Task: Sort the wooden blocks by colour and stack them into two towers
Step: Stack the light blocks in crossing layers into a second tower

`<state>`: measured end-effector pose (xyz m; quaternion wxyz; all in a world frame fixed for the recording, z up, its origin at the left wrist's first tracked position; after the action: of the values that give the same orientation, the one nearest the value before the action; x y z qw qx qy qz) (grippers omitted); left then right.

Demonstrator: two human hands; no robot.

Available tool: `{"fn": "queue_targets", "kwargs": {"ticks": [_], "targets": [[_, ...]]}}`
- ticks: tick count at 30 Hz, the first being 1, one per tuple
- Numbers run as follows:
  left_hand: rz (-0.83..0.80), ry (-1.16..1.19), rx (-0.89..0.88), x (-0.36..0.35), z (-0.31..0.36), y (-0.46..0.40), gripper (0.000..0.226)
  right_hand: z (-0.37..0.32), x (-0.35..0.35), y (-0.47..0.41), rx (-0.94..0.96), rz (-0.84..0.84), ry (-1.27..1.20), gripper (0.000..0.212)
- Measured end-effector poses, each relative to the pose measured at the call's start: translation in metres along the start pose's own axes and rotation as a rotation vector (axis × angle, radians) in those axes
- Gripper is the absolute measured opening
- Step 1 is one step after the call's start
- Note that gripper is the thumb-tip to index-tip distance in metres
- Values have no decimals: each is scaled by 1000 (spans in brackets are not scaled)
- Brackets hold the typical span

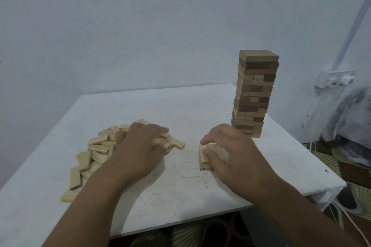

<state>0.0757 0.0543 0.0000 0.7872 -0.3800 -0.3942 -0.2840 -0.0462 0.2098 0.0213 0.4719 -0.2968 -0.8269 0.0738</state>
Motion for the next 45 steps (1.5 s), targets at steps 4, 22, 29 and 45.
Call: {"fn": "queue_targets", "kwargs": {"ticks": [4, 22, 29, 45], "targets": [[-40, -57, -39, -9, -11, 7, 23, -32, -44, -12, 33, -154, 78, 28], [4, -55, -74, 23, -16, 46, 33, -67, -94, -18, 79, -247, 427, 20], [-81, -105, -162, 7, -9, 58, 35, -72, -98, 4, 145, -235, 519, 8], [-157, 147, -420, -4, 34, 63, 35, -43, -61, 31, 28, -270, 196, 31]]}}
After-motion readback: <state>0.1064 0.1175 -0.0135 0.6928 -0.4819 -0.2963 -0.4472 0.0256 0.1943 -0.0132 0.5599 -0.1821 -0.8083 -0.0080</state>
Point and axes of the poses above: each hand's wrist, its own y-axis away from the middle knuckle, its own x-axis out of the back of the hand, z = x × y, the point moved 9 cm from there along -y, towards the middle knuckle, and after that the axes turned 7 degrees about -x, right-handed, at the moved point
